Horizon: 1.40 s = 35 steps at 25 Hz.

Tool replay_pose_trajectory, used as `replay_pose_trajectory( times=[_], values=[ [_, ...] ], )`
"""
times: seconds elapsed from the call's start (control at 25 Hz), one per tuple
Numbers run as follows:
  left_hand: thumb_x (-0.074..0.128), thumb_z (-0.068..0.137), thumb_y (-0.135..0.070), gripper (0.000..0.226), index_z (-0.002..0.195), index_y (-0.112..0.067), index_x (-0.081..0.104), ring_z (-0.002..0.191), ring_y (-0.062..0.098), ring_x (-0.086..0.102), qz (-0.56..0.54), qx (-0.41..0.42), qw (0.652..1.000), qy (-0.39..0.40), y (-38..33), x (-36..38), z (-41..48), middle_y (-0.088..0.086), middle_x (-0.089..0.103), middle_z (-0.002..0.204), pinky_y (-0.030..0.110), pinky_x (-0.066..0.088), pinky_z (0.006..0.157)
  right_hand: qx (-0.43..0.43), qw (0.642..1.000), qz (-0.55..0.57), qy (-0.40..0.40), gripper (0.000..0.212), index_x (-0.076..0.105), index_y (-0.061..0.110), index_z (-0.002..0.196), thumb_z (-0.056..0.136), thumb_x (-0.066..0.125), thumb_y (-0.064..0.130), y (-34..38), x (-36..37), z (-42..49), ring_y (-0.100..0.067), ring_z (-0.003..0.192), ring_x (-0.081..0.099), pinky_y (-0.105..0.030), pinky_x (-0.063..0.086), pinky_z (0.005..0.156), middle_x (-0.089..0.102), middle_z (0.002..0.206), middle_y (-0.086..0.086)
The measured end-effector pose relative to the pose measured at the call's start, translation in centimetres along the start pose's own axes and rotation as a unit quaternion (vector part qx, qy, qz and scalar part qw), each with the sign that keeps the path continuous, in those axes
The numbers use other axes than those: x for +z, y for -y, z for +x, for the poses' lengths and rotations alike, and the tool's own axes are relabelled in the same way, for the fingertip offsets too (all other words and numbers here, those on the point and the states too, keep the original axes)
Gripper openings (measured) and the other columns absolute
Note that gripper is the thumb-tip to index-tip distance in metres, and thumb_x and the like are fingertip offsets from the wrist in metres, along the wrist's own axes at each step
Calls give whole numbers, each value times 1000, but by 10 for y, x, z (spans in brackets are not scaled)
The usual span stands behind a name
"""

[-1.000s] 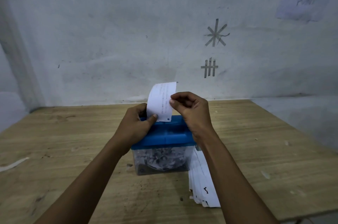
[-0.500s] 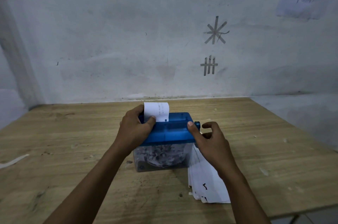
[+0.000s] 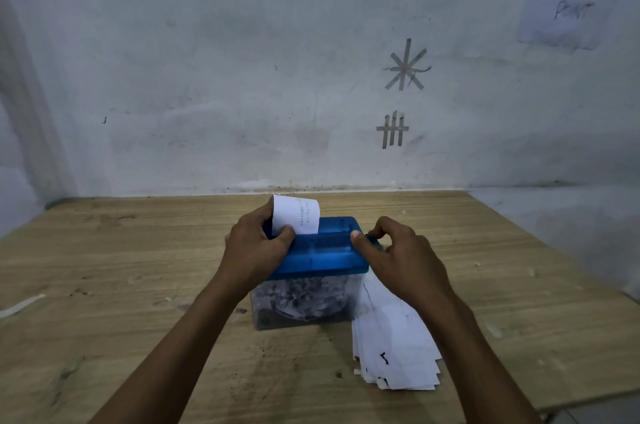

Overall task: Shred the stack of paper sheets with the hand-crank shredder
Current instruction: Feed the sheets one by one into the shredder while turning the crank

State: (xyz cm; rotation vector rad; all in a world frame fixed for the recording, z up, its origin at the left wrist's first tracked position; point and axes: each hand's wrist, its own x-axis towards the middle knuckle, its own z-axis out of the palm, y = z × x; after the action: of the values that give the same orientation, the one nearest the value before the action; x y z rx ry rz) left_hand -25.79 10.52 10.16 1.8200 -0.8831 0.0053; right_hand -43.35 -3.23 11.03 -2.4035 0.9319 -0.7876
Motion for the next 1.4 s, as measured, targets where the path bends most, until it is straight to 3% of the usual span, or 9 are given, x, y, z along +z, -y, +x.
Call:
replay_pose_trajectory(
  times=[0.2,0.32,0.4,0.48,0.64,0.84,1.0,1.2,1.4],
  values=[
    [67,94,-22,42,136,-22,61,103,18,63,1,8,1000,3,2,0,0,-11,63,112,46,54,98,-4,987,-87,134,44,68,14,75,88,62,55,21,-22,54,-13,60,58,-27,42,57,66,69,1],
    [68,93,-22,41,134,-22,62,101,14,63,-5,15,1000,7,1,3,0,-13,64,109,41,56,94,-17,960,-30,278,43,72,11,86,86,69,54,14,-48,71,-15,56,50,-26,40,47,63,67,0],
    [68,93,-22,40,132,-25,63,99,10,63,-8,18,1000,8,0,3,-1,-15,65,106,38,58,92,-72,940,18,334,30,72,19,104,88,73,44,-6,-61,65,-14,74,65,-26,55,61,70,89,5],
    [68,93,-23,39,131,-27,64,101,8,64,-10,19,1000,7,1,0,-1,-17,65,107,38,57,93,-114,934,96,325,31,73,22,115,89,69,40,-25,-60,56,-14,93,70,-31,60,77,73,105,5],
    [68,93,-23,39,132,-27,64,104,12,65,-13,16,1000,5,5,-2,1,-12,67,113,37,57,92,-105,947,217,213,46,77,3,95,90,58,44,-27,-39,56,-22,83,74,-33,60,64,77,92,-8],
    [67,94,-19,35,129,-22,65,99,9,63,-19,14,1000,7,7,-2,1,-11,66,109,19,53,80,104,922,310,207,49,63,5,92,95,58,54,-25,7,76,-19,46,53,-25,41,41,58,65,-9],
    [74,90,-27,36,124,-17,66,98,9,64,-16,22,1000,14,6,-1,2,-6,68,112,16,53,74,281,797,482,230,37,65,3,101,100,55,38,-36,45,54,-10,46,48,-19,35,37,57,72,-6],
    [87,69,-50,66,124,-24,62,95,0,61,-9,32,999,32,6,-1,1,-13,65,114,9,50,65,48,907,413,71,45,67,21,118,96,46,54,-47,44,33,-19,111,65,-38,56,92,68,120,-3],
    [86,70,-52,62,120,-29,58,94,0,60,0,45,999,27,7,0,0,-14,63,112,9,50,66,-12,950,308,41,48,72,25,107,84,50,61,-49,40,13,-10,98,69,-36,58,89,75,99,7]
  ],
)
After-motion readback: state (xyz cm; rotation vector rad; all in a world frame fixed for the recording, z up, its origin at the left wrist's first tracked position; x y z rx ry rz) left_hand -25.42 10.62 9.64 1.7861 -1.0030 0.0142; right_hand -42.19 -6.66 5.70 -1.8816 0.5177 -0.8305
